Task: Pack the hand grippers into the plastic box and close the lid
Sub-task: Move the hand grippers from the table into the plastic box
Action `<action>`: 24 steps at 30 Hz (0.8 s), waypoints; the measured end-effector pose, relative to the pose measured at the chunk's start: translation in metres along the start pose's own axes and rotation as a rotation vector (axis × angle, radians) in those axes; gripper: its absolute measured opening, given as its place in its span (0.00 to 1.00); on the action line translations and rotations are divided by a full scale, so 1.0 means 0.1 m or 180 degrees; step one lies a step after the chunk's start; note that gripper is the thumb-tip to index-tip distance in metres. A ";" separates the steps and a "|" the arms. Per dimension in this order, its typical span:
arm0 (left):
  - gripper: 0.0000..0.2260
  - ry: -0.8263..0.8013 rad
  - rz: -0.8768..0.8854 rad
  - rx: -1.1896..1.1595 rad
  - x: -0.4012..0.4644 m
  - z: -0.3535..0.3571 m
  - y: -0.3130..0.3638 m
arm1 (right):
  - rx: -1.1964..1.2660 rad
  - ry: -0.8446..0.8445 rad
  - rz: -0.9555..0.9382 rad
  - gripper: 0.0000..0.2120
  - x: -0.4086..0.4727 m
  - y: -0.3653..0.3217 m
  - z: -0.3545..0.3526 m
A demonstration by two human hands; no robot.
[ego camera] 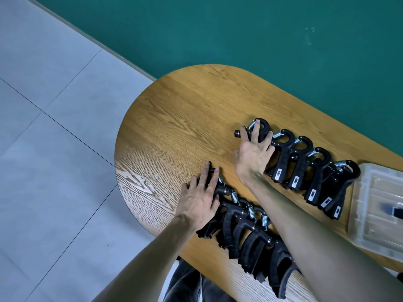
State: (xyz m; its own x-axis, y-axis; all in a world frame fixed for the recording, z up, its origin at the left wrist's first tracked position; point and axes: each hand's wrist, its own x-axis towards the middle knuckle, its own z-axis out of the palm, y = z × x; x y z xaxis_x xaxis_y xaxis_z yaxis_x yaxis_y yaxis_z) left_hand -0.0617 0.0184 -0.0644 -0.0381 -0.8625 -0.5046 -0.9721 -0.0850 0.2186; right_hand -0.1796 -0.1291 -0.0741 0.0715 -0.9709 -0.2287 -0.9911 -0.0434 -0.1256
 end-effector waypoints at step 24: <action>0.35 0.0252 -0.0120 0.0342 -0.62 -0.93 0.25 | 0.0139 0.0311 -0.0258 0.40 -1.41 0.35 -0.88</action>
State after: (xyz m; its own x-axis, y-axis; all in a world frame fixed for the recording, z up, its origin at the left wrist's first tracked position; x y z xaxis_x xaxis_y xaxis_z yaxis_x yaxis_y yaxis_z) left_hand -0.0616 0.0232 0.0502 0.0133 -0.8968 -0.4423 -0.9919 -0.0678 0.1077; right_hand -0.2342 -0.0146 0.0383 0.1379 -0.9830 -0.1211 -0.9766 -0.1145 -0.1823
